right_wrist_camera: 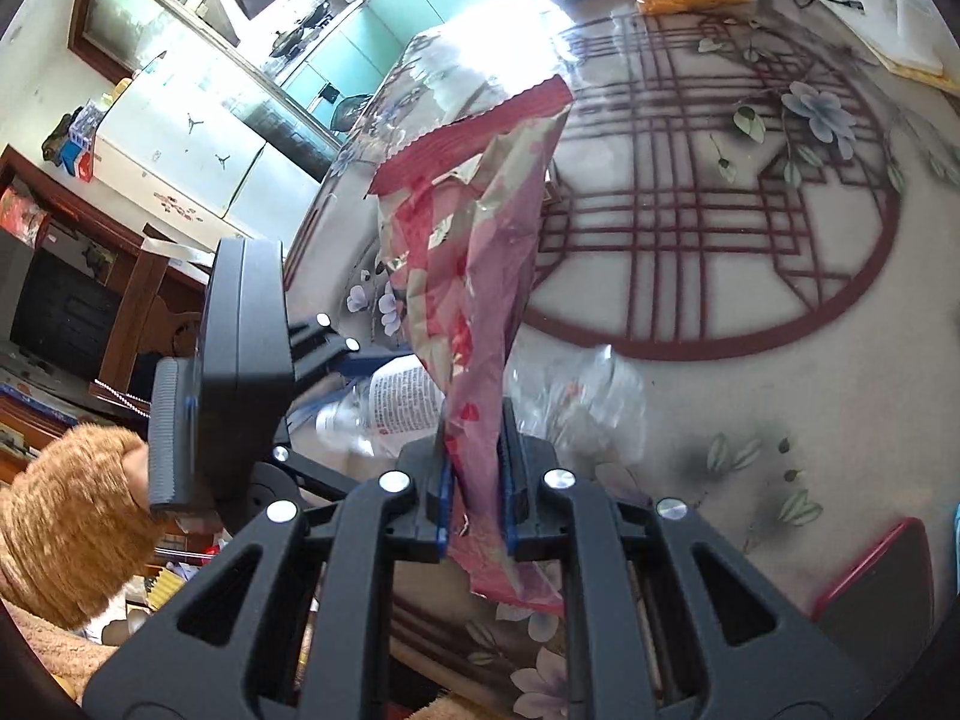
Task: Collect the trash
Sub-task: 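Grasp the pink snack wrapper with the right gripper while the left grasps the clear plastic bottle, then lift and carry the bottle and pink wrapper over the red bucket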
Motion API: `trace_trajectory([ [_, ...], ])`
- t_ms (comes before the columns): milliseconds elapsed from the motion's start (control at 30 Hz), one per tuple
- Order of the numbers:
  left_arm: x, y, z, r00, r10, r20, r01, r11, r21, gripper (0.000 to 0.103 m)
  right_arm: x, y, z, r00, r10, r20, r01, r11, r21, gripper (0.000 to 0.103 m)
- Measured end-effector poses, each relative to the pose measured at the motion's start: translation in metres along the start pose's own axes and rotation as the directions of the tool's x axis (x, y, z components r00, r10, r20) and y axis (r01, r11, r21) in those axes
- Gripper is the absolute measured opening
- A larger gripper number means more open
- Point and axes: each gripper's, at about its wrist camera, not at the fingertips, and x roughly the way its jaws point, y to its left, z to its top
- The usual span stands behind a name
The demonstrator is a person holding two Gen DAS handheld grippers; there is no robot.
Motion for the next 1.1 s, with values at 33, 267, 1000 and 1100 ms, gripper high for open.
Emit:
trace_trajectory([
  [33, -0.001, 0.001, -0.001, 1.0, -0.016, 0.013, 0.016, 1.0, -0.026, 0.064, 0.001, -0.001, 0.0, 1.0, 0.0, -0.001, 0.0, 1.0, 0.004, 0.013],
  [267, -0.021, 0.004, -0.014, 0.994, -0.028, 0.105, 0.048, 0.981, -0.19, 0.063, 0.004, 0.003, 0.004, 1.0, 0.012, 0.002, -0.012, 1.0, 0.008, 0.013],
  [1000, -0.105, 0.057, -0.071, 0.944, 0.158, 0.291, 0.027, 0.838, -0.545, 0.053, 0.032, 0.056, 0.021, 0.998, 0.033, -0.048, -0.039, 0.992, -0.116, 0.013],
  [1100, -0.109, 0.063, -0.075, 0.942, 0.163, 0.295, 0.031, 0.829, -0.558, 0.053, 0.036, 0.062, 0.024, 0.998, 0.035, -0.052, -0.042, 0.991, -0.129, 0.013],
])
